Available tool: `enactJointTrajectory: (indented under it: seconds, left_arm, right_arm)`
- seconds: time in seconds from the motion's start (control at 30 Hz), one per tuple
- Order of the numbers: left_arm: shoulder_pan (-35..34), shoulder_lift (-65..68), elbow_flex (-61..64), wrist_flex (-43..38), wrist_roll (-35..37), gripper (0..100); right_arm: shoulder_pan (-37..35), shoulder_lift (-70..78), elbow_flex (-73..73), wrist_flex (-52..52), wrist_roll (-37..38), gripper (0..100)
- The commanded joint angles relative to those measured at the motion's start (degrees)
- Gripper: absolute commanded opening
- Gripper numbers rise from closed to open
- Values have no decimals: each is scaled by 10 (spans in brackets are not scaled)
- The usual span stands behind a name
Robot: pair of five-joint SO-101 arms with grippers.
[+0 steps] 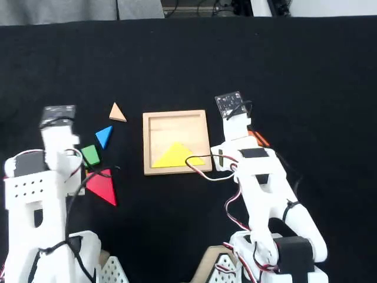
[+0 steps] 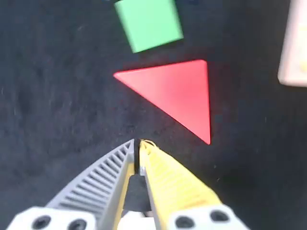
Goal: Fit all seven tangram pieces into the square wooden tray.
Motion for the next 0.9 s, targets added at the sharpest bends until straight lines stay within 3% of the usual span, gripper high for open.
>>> enactJointTrajectory:
  seconds: [0.0, 0.17, 0.33, 0.67, 0.87]
  left_arm:
    - [-17, 25, 6, -39, 116, 30]
    - [1, 91, 32, -95, 311, 50]
    - [19, 184, 46, -93, 303, 180]
    - [-73, 386, -65, -141, 297, 180]
    - [-74, 476, -127, -142, 265, 180]
  right_arm:
    - [8, -21, -3, -10, -4, 11]
    - [8, -21, 1, -11, -4, 11]
    - [8, -21, 1, -11, -4, 11]
    - [7, -21, 1, -11, -4, 11]
    - [7, -21, 1, -11, -4, 11]
